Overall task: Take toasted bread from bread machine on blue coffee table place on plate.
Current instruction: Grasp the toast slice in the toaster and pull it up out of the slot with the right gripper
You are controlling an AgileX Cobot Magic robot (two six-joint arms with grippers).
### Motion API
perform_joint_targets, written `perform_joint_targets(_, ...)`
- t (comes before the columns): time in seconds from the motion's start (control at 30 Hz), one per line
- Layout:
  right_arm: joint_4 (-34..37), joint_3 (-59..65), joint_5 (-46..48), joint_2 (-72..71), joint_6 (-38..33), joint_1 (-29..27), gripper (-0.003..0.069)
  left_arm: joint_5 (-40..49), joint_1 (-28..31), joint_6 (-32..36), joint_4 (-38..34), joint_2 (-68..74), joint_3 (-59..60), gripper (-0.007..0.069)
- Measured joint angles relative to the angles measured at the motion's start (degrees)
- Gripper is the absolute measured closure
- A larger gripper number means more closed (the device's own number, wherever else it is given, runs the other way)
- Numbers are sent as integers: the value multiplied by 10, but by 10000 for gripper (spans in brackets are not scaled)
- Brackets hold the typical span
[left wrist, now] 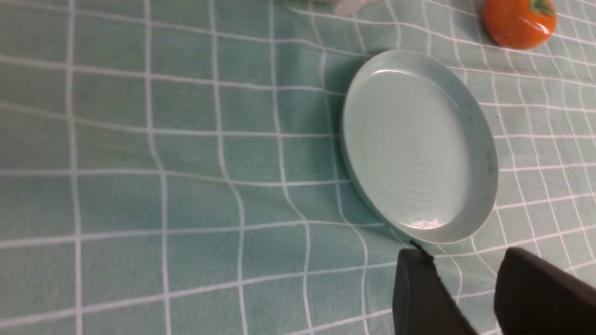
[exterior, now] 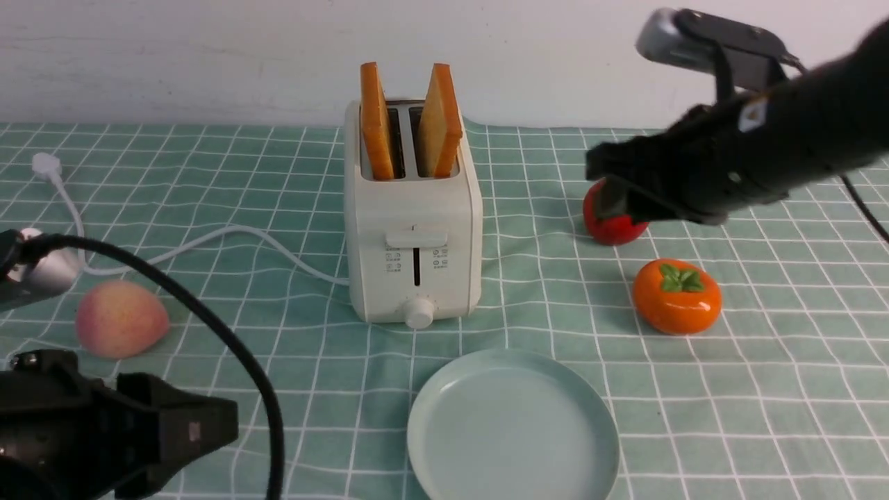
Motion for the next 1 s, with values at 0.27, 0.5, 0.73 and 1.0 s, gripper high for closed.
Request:
perform_joint_targets(0.27,79,-216,-17,169,-56,0,165,-56,-22,46,3,0,0,386)
perform_joint_targets(0.5,199,-325,-85,292,-159,0,130,-68,-22,48,4,0,0,384)
perform_joint_targets(0.73,229,-330,-104,338,-169,-1,284,-68,-22,48,4,0,0,379)
perform_joint_targets(1.0,237,-332,-96,325,-169,-3,550,-67,-22,48,4,0,0,379)
